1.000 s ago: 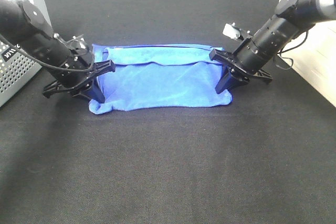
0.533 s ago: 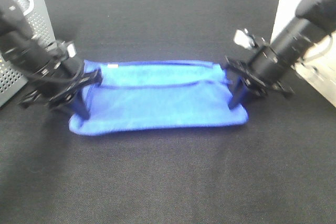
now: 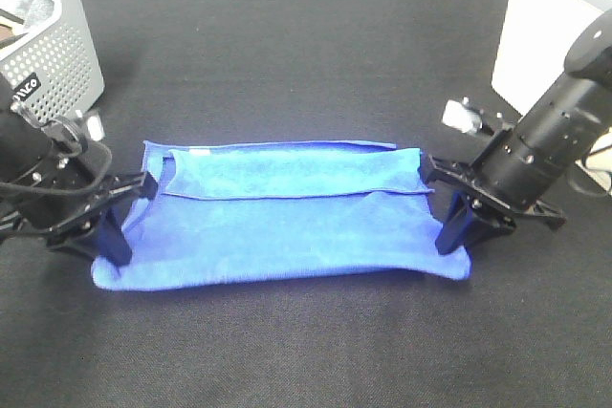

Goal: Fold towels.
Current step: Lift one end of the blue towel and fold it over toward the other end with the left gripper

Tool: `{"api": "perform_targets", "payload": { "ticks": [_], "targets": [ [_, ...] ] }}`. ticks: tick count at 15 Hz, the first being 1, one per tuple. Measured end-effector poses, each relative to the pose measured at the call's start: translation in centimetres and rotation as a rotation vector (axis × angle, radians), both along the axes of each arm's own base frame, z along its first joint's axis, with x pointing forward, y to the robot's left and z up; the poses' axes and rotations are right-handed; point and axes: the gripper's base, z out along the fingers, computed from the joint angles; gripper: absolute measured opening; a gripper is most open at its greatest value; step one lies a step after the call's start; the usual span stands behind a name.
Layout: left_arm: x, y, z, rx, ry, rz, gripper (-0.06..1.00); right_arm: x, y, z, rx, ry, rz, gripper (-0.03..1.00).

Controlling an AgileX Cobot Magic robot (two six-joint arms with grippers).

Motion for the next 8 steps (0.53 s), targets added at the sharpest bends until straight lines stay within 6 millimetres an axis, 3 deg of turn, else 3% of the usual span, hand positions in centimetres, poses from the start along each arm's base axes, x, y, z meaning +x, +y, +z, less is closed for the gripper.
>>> {"api": "perform_targets", "payload": {
  "ticks": [4, 8],
  "targets": [
    [1.8, 0.3, 1.1, 0.024, -0.186, 0.065, 0.01, 3.0, 0.3, 2.4, 0.009, -0.138, -0.005, 0.0],
    [6.0, -0.3, 2.5, 0.025, -0.317, 0.067, 0.01, 7.3, 0.9, 3.8, 0.019, -0.249, 0.001, 0.0]
  ]
}}
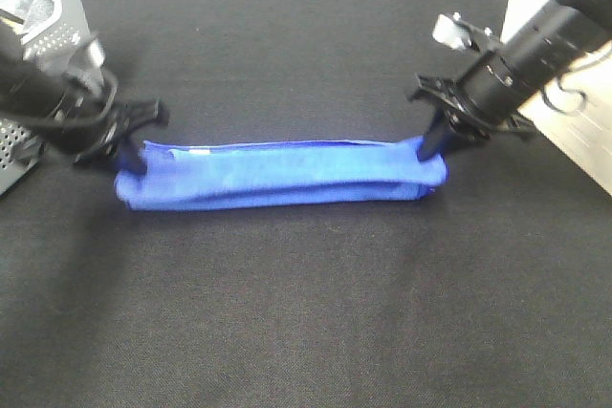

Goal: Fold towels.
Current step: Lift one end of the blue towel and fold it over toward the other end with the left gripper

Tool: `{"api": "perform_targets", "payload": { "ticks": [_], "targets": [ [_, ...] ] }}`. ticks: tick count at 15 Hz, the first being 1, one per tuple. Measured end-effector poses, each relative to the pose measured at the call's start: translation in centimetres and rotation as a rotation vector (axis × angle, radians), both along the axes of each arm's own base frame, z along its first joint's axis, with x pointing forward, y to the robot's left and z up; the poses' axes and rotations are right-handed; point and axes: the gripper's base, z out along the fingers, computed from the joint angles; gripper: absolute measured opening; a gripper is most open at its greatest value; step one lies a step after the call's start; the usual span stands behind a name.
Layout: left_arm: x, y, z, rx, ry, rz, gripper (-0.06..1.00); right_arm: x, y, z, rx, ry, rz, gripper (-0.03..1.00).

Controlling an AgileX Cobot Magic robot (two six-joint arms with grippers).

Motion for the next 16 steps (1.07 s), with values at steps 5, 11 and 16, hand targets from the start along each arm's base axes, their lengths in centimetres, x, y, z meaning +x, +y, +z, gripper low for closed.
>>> {"api": "perform_targets", "payload": {
  "ticks": [5, 11, 16],
  "targets": [
    [5.0, -0.9, -2.0, 0.011, -0.039, -0.014, 0.01, 4.0, 0.4, -2.6, -0.015, -0.005, 0.022, 0.0],
    [6.3, -1.2, -4.3, 0.004, 0.005, 0.011, 0.22, 4.8, 0.5, -4.5, -0.023, 0.009, 0.01, 0.32],
    [5.8, -1.3, -4.4, -0.007, 0.065, -0.009, 0.77, 4.2, 0.6, -3.6, -0.008, 0.055, 0.036, 0.76]
  ]
}}
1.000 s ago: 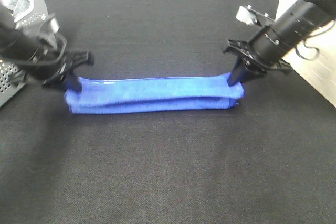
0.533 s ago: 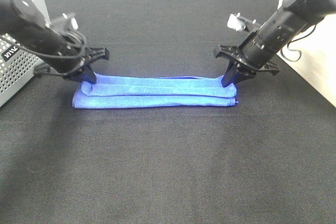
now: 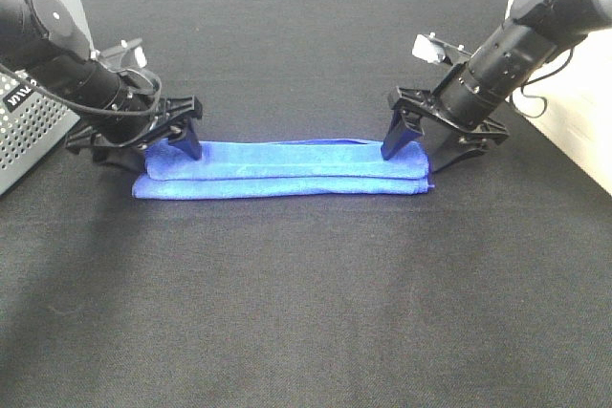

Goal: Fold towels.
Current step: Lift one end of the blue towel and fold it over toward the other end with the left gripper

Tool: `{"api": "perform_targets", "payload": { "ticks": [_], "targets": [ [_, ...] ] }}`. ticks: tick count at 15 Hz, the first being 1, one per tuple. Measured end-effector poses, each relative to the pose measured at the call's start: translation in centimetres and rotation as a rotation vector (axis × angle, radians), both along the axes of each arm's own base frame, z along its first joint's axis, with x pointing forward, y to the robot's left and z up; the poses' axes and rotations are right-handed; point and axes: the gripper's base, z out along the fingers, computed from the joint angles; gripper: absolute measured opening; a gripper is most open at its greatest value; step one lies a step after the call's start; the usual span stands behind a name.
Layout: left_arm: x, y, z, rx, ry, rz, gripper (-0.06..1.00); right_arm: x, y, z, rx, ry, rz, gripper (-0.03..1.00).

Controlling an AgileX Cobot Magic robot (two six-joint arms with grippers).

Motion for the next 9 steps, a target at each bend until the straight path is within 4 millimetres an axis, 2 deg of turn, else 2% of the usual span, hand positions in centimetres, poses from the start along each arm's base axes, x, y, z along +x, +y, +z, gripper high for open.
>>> {"api": "perform_targets", "payload": {
  "ticks": [2, 4, 7, 9],
  "targets": [
    [-0.4, 0.0, -0.1, 0.014, 0.031, -0.035, 0.78, -0.2, 0.1, 1.5, 0.009, -0.01, 0.013, 0.77],
    [-0.5, 0.3, -0.2, 0.03, 0.047, -0.057, 0.78, -0.3, 0.1, 1.9, 0.011, -0.019, 0.014, 0.77],
    [0.2, 3.5, -0.2, 0.016, 0.05, 0.028, 0.78, -0.2, 0.0, 2.0, 0.01, -0.025, 0.011, 0.77],
    [0.4, 4.1, -0.1, 0.006, 0.046, 0.053, 0.78, -0.2, 0.0, 2.0, 0.009, -0.028, 0.009, 0.77]
  ]
}}
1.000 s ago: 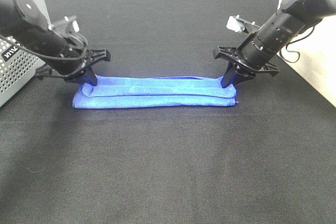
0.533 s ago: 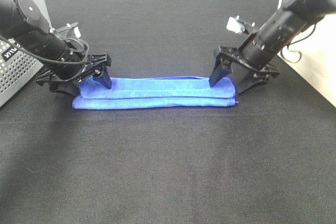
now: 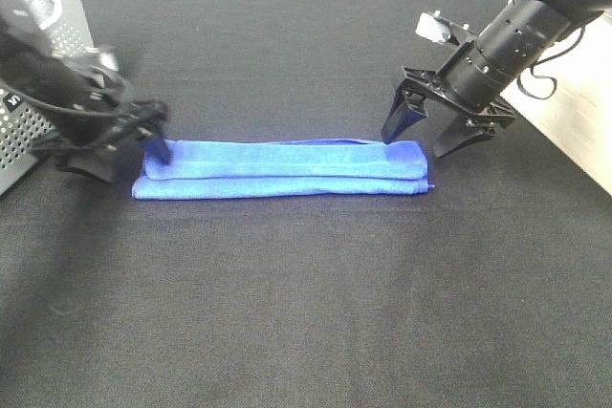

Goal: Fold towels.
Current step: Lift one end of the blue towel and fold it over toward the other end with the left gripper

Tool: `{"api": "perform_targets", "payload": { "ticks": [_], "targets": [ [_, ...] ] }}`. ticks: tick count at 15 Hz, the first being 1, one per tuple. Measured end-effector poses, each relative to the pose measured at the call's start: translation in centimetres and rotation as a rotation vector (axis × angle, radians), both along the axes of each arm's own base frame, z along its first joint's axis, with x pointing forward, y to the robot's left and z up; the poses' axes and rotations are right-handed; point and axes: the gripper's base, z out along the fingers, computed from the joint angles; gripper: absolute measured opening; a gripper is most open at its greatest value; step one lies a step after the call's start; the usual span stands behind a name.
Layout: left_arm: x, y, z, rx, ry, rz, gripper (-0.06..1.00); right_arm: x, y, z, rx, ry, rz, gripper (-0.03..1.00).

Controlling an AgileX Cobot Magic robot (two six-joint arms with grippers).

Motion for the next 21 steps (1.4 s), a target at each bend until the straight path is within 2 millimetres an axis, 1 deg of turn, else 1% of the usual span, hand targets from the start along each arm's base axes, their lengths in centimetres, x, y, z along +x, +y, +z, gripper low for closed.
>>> {"api": "perform_targets", "payload": {
  "ticks": [2, 5, 6, 7, 9, 11, 12, 14, 15, 16, 17, 18, 19, 20, 21],
  "targets": [
    [0.3, -0.2, -0.2, -0.029, -0.025, -0.004, 0.78, 0.2, 0.0, 0.0, -0.004, -0.017, -0.01, 0.77],
    [0.6, -0.8, -1.2, -0.08, -0.025, 0.006, 0.77, 0.4, -0.1, 0.0, -0.008, -0.038, -0.022, 0.77],
    [0.7, -0.9, -1.4, -0.092, -0.027, 0.009, 0.76, 0.5, -0.1, 0.0, -0.01, -0.045, -0.026, 0.77],
    [0.8, -1.1, -1.5, -0.097, -0.037, -0.001, 0.71, 0.5, -0.1, 0.0, -0.011, -0.051, -0.029, 0.77],
    [1.0, -1.8, -1.9, -0.101, -0.051, -0.019, 0.45, 0.6, -0.2, 0.0, -0.013, -0.059, -0.034, 0.77],
    [0.9, -2.0, -2.3, -0.109, -0.031, -0.014, 0.12, 0.6, -0.2, 0.0, -0.013, -0.059, -0.034, 0.77],
    [0.9, -2.0, -2.2, -0.112, -0.027, -0.013, 0.05, 0.6, -0.2, 0.0, -0.013, -0.06, -0.034, 0.77],
    [0.9, -1.6, -1.9, -0.104, -0.016, -0.001, 0.05, 0.6, -0.2, 0.0, -0.013, -0.06, -0.034, 0.77],
    [0.8, -1.4, -1.2, -0.09, -0.02, -0.004, 0.05, 0.6, -0.2, 0.0, -0.013, -0.06, -0.034, 0.77],
    [0.7, -0.8, -0.1, -0.063, -0.026, -0.011, 0.05, 0.6, -0.2, 0.0, -0.013, -0.06, -0.034, 0.78],
    [0.7, -0.2, 1.6, -0.027, -0.042, -0.01, 0.05, 0.6, -0.2, 0.0, -0.013, -0.06, -0.034, 0.78],
    [0.9, 0.7, 4.4, 0.03, -0.059, -0.017, 0.05, 0.6, -0.2, 0.0, -0.013, -0.06, -0.034, 0.78],
    [0.9, 0.9, 6.1, 0.064, -0.046, -0.03, 0.05, 0.6, -0.2, 0.0, -0.013, -0.059, -0.034, 0.78],
    [1.0, 0.7, 7.5, 0.08, -0.028, -0.04, 0.05, 0.6, -0.1, 0.0, -0.012, -0.054, -0.031, 0.78],
    [1.0, -0.2, 8.8, 0.079, -0.007, -0.06, 0.05, 0.4, -0.1, 0.0, -0.009, -0.041, -0.023, 0.78]
  ]
}}
